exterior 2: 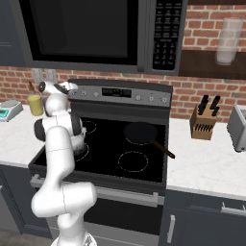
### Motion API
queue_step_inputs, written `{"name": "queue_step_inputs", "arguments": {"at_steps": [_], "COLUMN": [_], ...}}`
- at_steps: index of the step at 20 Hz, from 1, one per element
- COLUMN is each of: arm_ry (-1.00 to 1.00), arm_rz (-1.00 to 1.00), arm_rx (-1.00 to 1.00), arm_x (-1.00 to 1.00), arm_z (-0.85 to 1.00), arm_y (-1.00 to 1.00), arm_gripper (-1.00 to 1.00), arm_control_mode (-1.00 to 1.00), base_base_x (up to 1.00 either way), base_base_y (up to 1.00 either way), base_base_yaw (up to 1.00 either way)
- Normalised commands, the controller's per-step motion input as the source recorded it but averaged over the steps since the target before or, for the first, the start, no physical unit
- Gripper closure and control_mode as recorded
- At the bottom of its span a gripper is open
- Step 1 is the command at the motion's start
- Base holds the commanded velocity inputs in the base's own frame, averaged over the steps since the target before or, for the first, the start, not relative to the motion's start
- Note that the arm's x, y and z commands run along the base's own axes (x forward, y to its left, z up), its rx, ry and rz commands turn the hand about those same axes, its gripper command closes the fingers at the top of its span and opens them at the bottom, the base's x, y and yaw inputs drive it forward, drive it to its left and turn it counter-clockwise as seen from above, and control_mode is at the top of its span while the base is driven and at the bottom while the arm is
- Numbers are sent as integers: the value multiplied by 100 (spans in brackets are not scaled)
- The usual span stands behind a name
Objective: Pick the kettle from the counter and place it on a stove burner. Then turn the burner on.
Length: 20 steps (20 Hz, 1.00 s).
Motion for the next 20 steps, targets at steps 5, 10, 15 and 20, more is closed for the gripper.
{"name": "queue_step_inputs", "arguments": {"at_steps": [5,10,15,20], "arm_ry": [-2,0,0,4], "arm_rz": [27,22,19,19], "arm_rx": [-31,-32,-36,-39], "arm_x": [0,1,6,9], "arm_z": [0,6,0,6], "arm_y": [0,12,31,40], "arm_gripper": [100,100,100,100], "arm_control_mode": [-100,-100,-100,-100], "base_base_x": [0,0,0,0], "base_base_y": [0,0,0,0], "base_base_yaw": [0,0,0,0]}}
